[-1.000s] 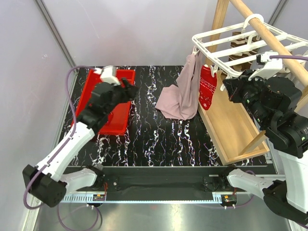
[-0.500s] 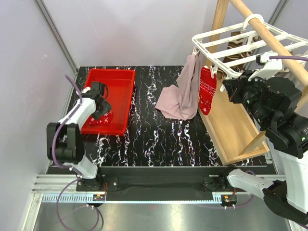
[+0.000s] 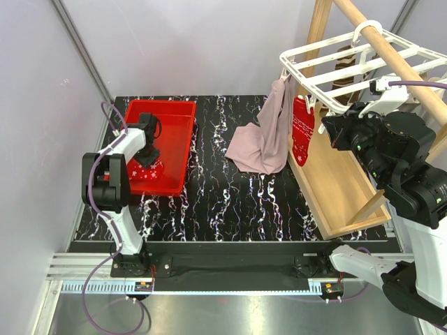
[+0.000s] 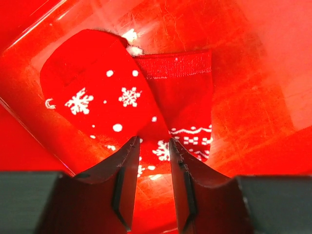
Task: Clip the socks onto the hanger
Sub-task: Pick up the sock from the bin.
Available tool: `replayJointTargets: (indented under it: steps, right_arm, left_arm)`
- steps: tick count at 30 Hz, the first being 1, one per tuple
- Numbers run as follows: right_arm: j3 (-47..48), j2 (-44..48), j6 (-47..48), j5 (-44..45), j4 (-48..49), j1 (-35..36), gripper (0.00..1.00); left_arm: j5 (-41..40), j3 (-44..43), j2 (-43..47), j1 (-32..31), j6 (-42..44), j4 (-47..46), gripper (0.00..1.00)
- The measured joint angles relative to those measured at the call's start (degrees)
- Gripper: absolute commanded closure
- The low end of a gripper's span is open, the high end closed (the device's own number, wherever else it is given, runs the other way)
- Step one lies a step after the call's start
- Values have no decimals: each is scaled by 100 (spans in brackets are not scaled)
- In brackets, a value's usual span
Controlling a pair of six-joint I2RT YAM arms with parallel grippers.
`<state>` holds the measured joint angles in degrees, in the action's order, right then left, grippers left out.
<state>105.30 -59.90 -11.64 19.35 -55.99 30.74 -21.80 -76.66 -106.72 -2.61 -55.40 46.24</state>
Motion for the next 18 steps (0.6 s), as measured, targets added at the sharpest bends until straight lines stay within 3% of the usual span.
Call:
replayJointTargets:
  steps: [11,18]
  right_arm:
    - [-50,-2,2,-39,42,0,100]
    - [-68,-24,2,-59,66,0,100]
  left_arm:
    - [-393,-39,33,44,125,-166,48]
    - [-455,-426,179,44,459,-474,48]
